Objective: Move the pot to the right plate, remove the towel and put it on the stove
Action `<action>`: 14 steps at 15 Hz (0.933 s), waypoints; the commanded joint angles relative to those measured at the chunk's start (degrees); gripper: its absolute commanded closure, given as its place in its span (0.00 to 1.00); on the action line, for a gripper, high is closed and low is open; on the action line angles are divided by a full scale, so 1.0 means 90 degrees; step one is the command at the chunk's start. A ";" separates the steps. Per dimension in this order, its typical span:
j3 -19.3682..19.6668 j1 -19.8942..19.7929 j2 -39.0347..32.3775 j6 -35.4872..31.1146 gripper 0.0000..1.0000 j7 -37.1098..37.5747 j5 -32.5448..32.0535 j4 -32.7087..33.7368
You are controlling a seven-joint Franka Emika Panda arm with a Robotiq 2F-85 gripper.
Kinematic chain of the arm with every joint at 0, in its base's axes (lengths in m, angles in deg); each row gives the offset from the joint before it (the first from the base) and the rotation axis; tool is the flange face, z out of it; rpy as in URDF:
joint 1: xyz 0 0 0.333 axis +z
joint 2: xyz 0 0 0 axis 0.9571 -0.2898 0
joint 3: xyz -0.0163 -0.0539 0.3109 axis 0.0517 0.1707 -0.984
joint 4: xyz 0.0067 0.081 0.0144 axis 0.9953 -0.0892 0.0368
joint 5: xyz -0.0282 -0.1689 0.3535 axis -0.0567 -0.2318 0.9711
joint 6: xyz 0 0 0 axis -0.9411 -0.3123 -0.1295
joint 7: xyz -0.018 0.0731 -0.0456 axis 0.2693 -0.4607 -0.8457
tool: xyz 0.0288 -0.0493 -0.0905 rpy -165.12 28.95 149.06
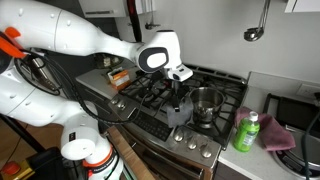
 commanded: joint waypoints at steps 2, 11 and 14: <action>-0.0032 -0.0014 0.0443 0.0569 0.29 0.0082 -0.0172 -0.0060; -0.0063 -0.0030 0.0710 0.0701 0.99 0.0087 -0.0207 -0.0049; -0.0054 -0.0025 0.0710 0.0590 1.00 0.0086 -0.0191 -0.0070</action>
